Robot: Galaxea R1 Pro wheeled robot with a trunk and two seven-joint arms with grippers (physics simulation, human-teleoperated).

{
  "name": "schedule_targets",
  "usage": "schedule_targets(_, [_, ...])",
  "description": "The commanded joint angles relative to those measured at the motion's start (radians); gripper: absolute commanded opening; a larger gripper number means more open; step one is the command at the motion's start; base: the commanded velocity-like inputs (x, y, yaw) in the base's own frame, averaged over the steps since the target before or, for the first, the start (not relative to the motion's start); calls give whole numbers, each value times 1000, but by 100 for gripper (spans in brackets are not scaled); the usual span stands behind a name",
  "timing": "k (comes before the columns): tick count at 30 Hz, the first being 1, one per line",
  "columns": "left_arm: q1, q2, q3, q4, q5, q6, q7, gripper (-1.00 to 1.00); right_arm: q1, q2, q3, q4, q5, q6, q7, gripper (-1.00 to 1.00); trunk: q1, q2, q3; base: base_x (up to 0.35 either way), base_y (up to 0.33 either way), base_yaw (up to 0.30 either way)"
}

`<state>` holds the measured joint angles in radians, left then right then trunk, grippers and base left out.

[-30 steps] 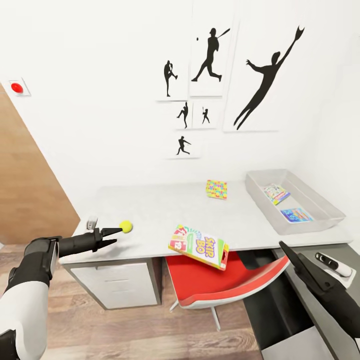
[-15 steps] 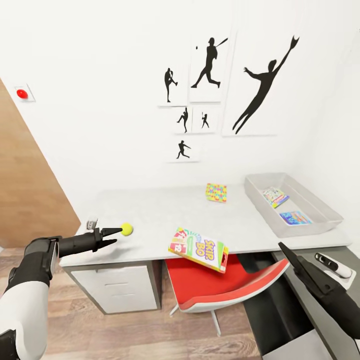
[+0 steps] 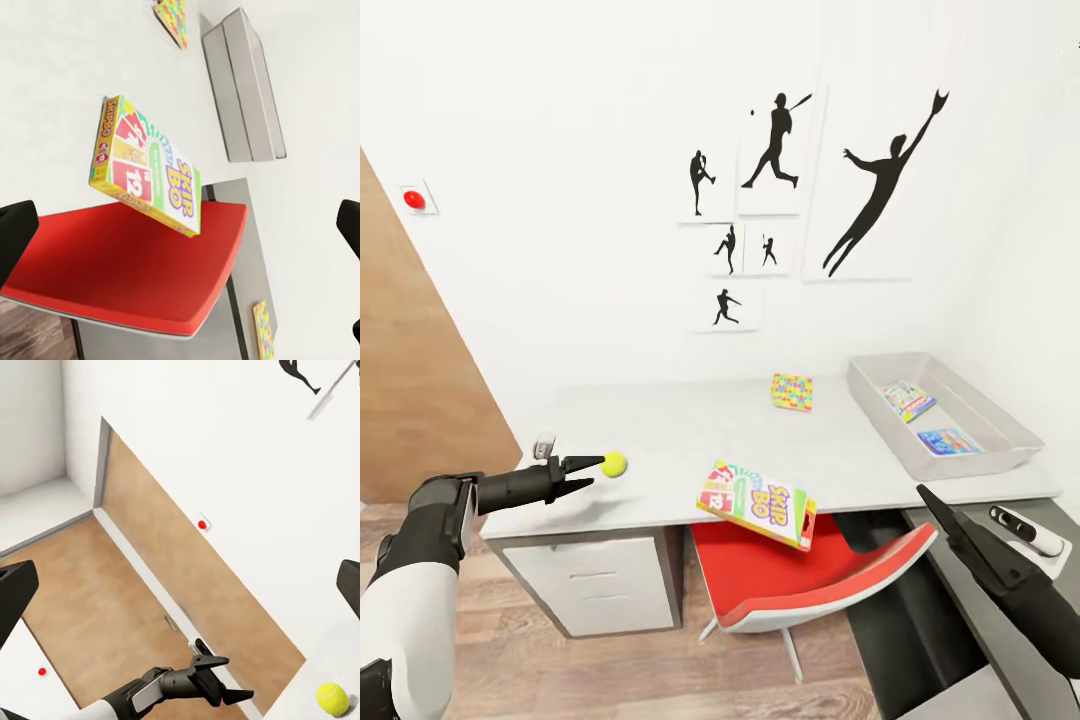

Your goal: Put all the toys in the child's room - the three board games (two on the bed and one on the table), the two jigsaw puzzles on the table, and the tennis ball on the table - inside the toy box on the table in the child's room.

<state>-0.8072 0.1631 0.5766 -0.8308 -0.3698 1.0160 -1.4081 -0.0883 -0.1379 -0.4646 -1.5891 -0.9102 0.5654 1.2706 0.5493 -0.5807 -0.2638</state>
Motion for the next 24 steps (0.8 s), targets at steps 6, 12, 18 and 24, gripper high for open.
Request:
schedule_targets(6, [-1, 2, 3, -1, -11, 9, -10, 100, -1, 0, 0, 0, -3, -12, 20, 100, 0, -1, 8, 0, 0, 0])
schedule_targets(12, [-1, 1, 2, -1, -11, 9, -11, 100, -1, 0, -1, 1, 26, -17, 48, 100, 0, -1, 18, 0, 0, 0])
schedule_targets(18, [-1, -2, 2, -1, -11, 8, -11, 100, -1, 0, -3, 1, 68, -18, 54, 100, 0, -1, 28, 0, 0, 0])
schedule_targets(24, [-1, -3, 2, -1, -12, 6, -9, 100, -1, -1, -12, 3, 75, -18, 65, 100, 0, -1, 37, 0, 0, 0])
